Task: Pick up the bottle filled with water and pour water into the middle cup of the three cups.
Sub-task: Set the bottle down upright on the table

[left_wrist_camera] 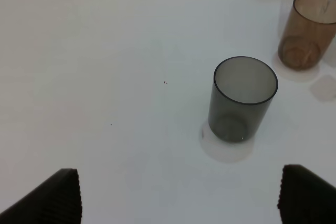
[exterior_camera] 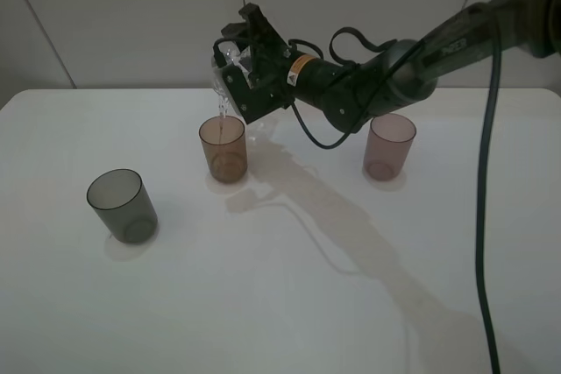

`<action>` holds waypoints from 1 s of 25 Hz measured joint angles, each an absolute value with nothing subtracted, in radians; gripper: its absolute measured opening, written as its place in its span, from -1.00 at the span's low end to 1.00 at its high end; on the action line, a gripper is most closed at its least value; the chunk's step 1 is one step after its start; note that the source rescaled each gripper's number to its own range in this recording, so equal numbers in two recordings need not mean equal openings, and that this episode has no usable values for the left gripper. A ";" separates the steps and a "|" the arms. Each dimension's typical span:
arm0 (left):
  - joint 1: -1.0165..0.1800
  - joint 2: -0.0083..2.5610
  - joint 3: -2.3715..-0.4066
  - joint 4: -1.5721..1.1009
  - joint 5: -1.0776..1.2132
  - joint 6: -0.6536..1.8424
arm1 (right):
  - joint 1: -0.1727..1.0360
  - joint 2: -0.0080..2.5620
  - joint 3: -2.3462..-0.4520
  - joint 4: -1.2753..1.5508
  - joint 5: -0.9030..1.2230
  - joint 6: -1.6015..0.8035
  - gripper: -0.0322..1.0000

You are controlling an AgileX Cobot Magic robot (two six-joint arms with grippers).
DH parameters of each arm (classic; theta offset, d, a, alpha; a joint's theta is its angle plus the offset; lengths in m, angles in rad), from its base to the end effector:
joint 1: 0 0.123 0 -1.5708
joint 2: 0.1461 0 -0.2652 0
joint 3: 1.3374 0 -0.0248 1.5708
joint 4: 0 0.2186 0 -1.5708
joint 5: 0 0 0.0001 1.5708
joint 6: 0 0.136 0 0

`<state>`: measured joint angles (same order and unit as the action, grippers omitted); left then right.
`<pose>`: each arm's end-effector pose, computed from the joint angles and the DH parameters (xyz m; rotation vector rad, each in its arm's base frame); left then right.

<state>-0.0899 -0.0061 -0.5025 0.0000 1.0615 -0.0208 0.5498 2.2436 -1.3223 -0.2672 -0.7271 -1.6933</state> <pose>0.0258 -0.0023 0.2421 0.0704 2.0359 -0.0695 0.4069 0.2773 0.1421 -1.7041 0.4725 -0.8473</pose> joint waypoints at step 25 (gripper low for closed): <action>-0.090 -0.006 -0.503 0.000 1.062 -0.021 | 0.559 2.244 -1.315 -0.263 -0.800 -1.810 -0.94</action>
